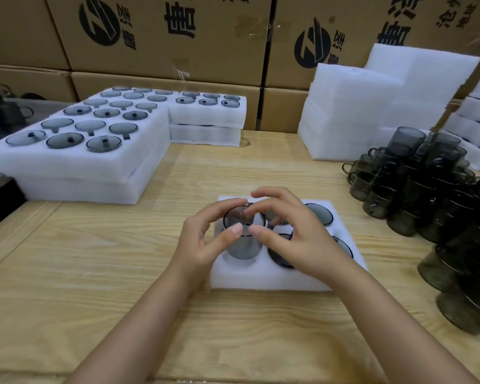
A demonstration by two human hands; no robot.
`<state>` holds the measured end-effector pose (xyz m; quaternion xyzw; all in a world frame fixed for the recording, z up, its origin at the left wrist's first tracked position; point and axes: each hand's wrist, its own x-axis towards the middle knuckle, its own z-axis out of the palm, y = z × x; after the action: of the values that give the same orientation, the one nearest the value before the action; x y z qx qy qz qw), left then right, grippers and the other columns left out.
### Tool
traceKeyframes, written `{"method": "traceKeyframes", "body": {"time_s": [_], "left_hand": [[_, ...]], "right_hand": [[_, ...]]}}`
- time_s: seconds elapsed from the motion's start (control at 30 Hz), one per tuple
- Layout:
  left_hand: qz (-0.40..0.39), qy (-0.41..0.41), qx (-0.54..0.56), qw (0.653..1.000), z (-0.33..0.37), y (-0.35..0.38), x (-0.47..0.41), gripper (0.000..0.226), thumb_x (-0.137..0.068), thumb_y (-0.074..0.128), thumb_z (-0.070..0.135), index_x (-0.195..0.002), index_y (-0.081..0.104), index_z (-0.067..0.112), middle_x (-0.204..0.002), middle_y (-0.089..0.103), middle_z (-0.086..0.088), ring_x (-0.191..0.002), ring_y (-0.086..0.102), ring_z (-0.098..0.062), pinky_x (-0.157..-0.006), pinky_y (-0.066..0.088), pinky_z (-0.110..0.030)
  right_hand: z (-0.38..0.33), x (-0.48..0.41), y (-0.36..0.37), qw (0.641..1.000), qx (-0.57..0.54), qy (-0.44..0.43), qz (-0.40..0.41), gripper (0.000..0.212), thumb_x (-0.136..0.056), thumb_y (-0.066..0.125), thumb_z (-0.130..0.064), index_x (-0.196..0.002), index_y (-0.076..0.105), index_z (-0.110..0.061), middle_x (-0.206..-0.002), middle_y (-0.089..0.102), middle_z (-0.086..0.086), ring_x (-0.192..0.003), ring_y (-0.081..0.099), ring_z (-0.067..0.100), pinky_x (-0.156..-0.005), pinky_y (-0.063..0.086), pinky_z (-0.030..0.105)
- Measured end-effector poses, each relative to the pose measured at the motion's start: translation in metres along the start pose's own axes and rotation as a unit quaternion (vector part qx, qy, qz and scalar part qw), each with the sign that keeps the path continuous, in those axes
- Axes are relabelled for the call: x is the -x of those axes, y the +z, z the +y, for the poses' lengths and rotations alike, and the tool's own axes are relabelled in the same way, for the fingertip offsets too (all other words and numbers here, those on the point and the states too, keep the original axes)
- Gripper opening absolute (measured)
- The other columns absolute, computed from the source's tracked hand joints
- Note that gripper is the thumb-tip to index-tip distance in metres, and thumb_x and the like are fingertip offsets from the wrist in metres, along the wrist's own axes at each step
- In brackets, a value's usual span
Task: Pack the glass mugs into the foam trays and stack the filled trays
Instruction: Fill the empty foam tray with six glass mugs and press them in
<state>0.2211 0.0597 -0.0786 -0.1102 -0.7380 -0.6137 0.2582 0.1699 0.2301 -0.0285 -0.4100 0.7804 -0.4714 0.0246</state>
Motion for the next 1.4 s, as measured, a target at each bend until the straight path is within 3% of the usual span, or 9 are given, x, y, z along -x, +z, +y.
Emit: {"method": "traceKeyframes", "body": {"time_s": [0.13, 0.37, 0.47, 0.73, 1.0, 1.13, 1.2, 1.3, 1.4], "left_hand": [[-0.006, -0.014, 0.009, 1.000, -0.003, -0.001, -0.002, 0.045, -0.085, 0.055, 0.033, -0.121, 0.062, 0.008, -0.109, 0.070, -0.011, -0.107, 0.063, -0.030, -0.093, 0.048, -0.045], [-0.024, -0.022, 0.021, 0.999, -0.004, 0.001, 0.000, 0.058, -0.079, 0.058, 0.032, -0.132, 0.049, 0.011, -0.120, 0.065, -0.011, -0.114, 0.060, -0.023, -0.097, 0.043, -0.029], [-0.033, -0.027, 0.037, 0.998, -0.004, 0.002, 0.000, 0.068, -0.076, 0.059, 0.031, -0.137, 0.042, 0.008, -0.109, 0.070, -0.013, -0.108, 0.063, -0.022, -0.097, 0.041, -0.026], [-0.058, -0.024, 0.015, 0.998, -0.002, 0.001, 0.000, 0.065, -0.076, 0.057, 0.034, -0.138, 0.042, 0.019, -0.096, 0.071, -0.006, -0.099, 0.063, -0.016, -0.094, 0.039, -0.020], [-0.017, -0.047, 0.027, 0.998, -0.002, 0.001, 0.000, 0.040, -0.082, 0.053, 0.029, -0.119, 0.057, 0.016, -0.099, 0.072, -0.017, -0.105, 0.065, -0.031, -0.097, 0.046, -0.053], [0.003, -0.014, -0.070, 0.997, -0.002, 0.007, 0.004, 0.038, -0.082, 0.048, 0.008, -0.114, 0.057, 0.027, -0.101, 0.071, 0.002, -0.102, 0.065, -0.007, -0.094, 0.046, -0.026], [0.027, 0.039, -0.157, 0.986, -0.002, 0.008, 0.006, 0.036, -0.082, 0.049, 0.018, -0.115, 0.056, 0.030, -0.104, 0.066, 0.010, -0.100, 0.061, -0.004, -0.091, 0.042, -0.021], [0.078, 0.038, -0.211, 0.974, -0.005, 0.005, 0.004, 0.044, -0.083, 0.050, 0.031, -0.126, 0.052, 0.021, -0.117, 0.055, 0.002, -0.112, 0.050, -0.011, -0.098, 0.035, -0.021], [0.037, -0.101, -0.135, 0.985, -0.006, 0.005, 0.001, 0.060, -0.080, 0.052, 0.030, -0.138, 0.038, 0.023, -0.139, 0.039, 0.001, -0.132, 0.031, -0.008, -0.108, 0.022, -0.016]], "right_hand": [[0.010, -0.014, 0.001, 0.996, -0.060, 0.037, -0.052, 0.020, -0.091, 0.046, -0.041, -0.103, 0.060, -0.038, -0.121, 0.057, -0.022, -0.120, 0.048, -0.001, -0.101, 0.038, 0.027], [0.022, -0.020, 0.008, 0.982, -0.128, 0.061, -0.128, 0.032, -0.098, 0.035, -0.041, -0.123, 0.044, -0.022, -0.125, 0.056, -0.011, -0.120, 0.048, -0.003, -0.101, 0.036, 0.017], [0.020, -0.023, 0.004, 0.977, -0.121, 0.074, -0.160, 0.036, -0.098, 0.031, -0.039, -0.130, 0.039, -0.023, -0.127, 0.055, -0.011, -0.120, 0.048, -0.004, -0.097, 0.035, 0.009], [0.023, -0.027, 0.002, 0.986, -0.062, 0.075, -0.138, 0.032, -0.103, 0.032, -0.023, -0.122, 0.058, -0.018, -0.119, 0.063, -0.007, -0.116, 0.052, 0.003, -0.101, 0.038, 0.020], [0.024, -0.026, 0.013, 0.994, 0.024, 0.074, -0.083, 0.022, -0.101, 0.038, -0.027, -0.104, 0.059, -0.032, -0.104, 0.067, -0.006, -0.103, 0.059, 0.011, -0.094, 0.045, 0.039], [0.020, -0.025, 0.019, 0.985, 0.138, 0.033, -0.096, 0.024, -0.100, 0.036, -0.021, -0.111, 0.058, -0.020, -0.091, 0.063, -0.010, -0.083, 0.054, 0.003, -0.074, 0.040, 0.023], [0.018, -0.026, 0.021, 0.979, 0.174, 0.018, -0.110, 0.028, -0.101, 0.034, -0.018, -0.118, 0.056, -0.014, -0.109, 0.062, -0.003, -0.099, 0.054, 0.011, -0.082, 0.040, 0.026], [0.020, -0.026, 0.024, 0.964, 0.221, 0.035, -0.142, 0.043, -0.100, 0.027, -0.013, -0.139, 0.038, -0.027, -0.146, 0.039, -0.006, -0.138, 0.029, 0.014, -0.111, 0.028, 0.036], [0.023, -0.027, 0.025, 0.926, 0.332, 0.033, -0.177, 0.053, -0.100, 0.019, -0.017, -0.149, 0.011, -0.034, -0.157, 0.005, -0.017, -0.145, -0.012, 0.009, -0.116, -0.013, 0.043]]}}
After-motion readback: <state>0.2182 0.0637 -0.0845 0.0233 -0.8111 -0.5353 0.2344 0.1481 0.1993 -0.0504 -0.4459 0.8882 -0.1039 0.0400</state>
